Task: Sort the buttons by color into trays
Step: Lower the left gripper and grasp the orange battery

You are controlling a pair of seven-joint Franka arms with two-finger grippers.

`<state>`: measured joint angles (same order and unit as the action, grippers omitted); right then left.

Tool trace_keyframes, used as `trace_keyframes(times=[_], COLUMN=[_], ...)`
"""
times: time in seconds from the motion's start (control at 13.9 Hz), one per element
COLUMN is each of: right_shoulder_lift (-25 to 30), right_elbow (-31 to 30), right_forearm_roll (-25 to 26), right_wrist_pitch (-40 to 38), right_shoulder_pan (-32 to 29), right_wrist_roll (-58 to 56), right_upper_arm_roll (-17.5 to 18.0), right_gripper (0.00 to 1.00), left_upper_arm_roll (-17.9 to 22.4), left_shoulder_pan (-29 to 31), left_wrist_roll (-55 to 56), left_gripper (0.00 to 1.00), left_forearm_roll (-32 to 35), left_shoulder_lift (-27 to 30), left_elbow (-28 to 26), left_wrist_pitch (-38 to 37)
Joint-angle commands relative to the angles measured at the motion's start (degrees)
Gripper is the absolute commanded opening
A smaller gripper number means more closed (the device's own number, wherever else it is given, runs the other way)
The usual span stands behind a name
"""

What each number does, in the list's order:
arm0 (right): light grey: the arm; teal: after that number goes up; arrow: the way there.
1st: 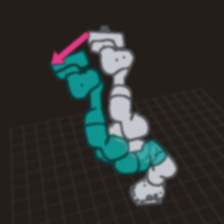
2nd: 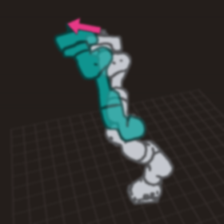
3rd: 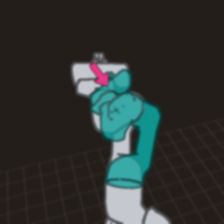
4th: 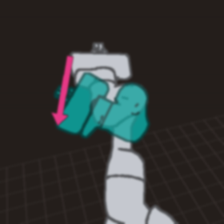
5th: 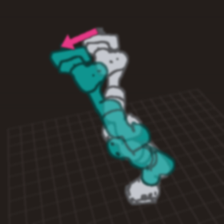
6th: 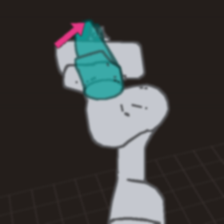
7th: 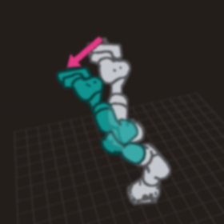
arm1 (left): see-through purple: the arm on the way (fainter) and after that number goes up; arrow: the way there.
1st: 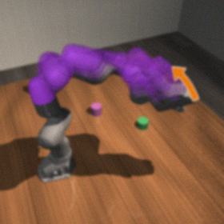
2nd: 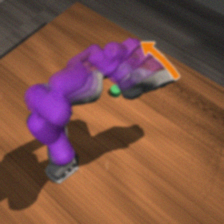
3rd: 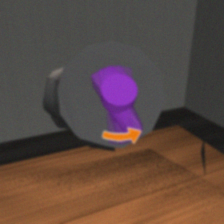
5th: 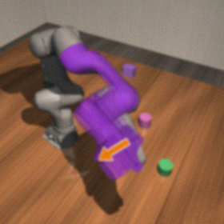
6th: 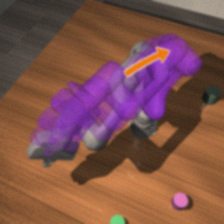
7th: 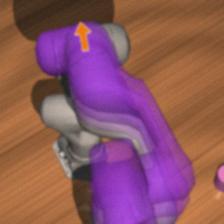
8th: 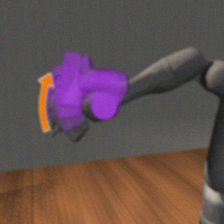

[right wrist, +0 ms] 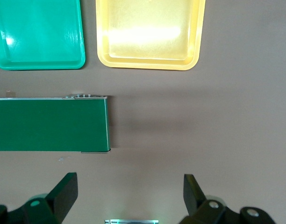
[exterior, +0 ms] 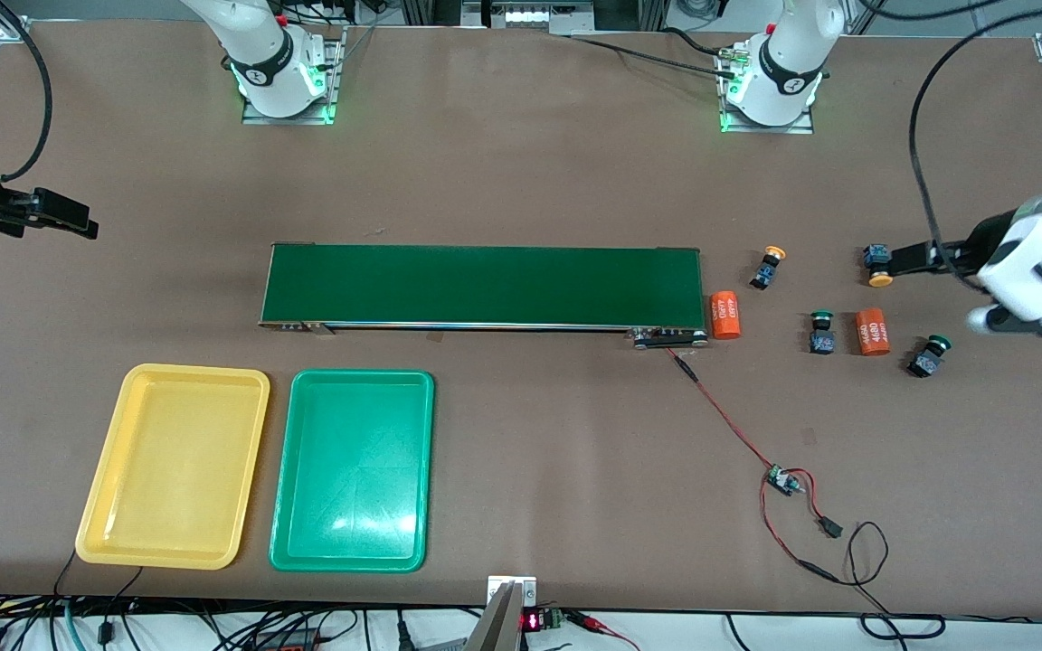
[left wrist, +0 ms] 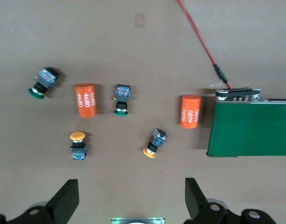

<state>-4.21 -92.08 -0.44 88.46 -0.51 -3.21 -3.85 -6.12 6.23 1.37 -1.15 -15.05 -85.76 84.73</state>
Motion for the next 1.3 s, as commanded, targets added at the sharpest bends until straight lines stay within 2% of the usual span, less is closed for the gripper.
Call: trace_keyframes(times=[0.0,0.14,0.43,0.5,0.72,1.01,1.23], right_shoulder_lift=[-0.5,-0.5,-0.5,-0.5,-0.5,-0.5,-0.5], right_elbow=[1.1,1.0,1.0,1.0,0.9,0.9,0.9], right_forearm_roll=[-0.4,-0.4,-0.4,-0.4,-0.4,-0.4,-0.4], right_wrist_pitch=[-0.9,-0.9,-1.0,-1.0,-1.0,-1.0,-1.0], right_shoulder_pan=[-0.4,-0.4,-0.5,-0.5,-0.5,-0.5,-0.5], right_wrist_roll=[-1.0,-1.0,-1.1,-1.1,-1.1,-1.1,-1.1], right_upper_arm_roll=[0.2,0.2,0.2,0.2,0.2,0.2,0.2], right_gripper=[1.00,1.00,1.00,1.00,1.00,1.00,1.00], left_upper_arm_roll=[0.0,-0.1,-1.5,-2.1,-2.9,-3.8,-4.3], left_shoulder_pan=[-0.1,-0.5,-0.5,-0.5,-0.7,-0.7,-0.9], left_wrist_roll=[-1.1,-1.0,-0.9,-0.4,0.5,0.5,0.6], left_gripper=[1.00,1.00,1.00,1.00,1.00,1.00,1.00], left_forearm_roll=[-1.0,-1.4,-1.4,-1.4,-4.0,-4.2,-4.2], left_shoulder_lift=[-3.1,-3.8,-2.0,-2.1,-3.4,-3.7,-3.8], left_elbow=[-0.5,-4.0,-17.7,-19.3,-19.6,-24.3,-24.8], left_wrist_pitch=[0.0,2.3,15.9,17.9,19.5,24.6,26.9])
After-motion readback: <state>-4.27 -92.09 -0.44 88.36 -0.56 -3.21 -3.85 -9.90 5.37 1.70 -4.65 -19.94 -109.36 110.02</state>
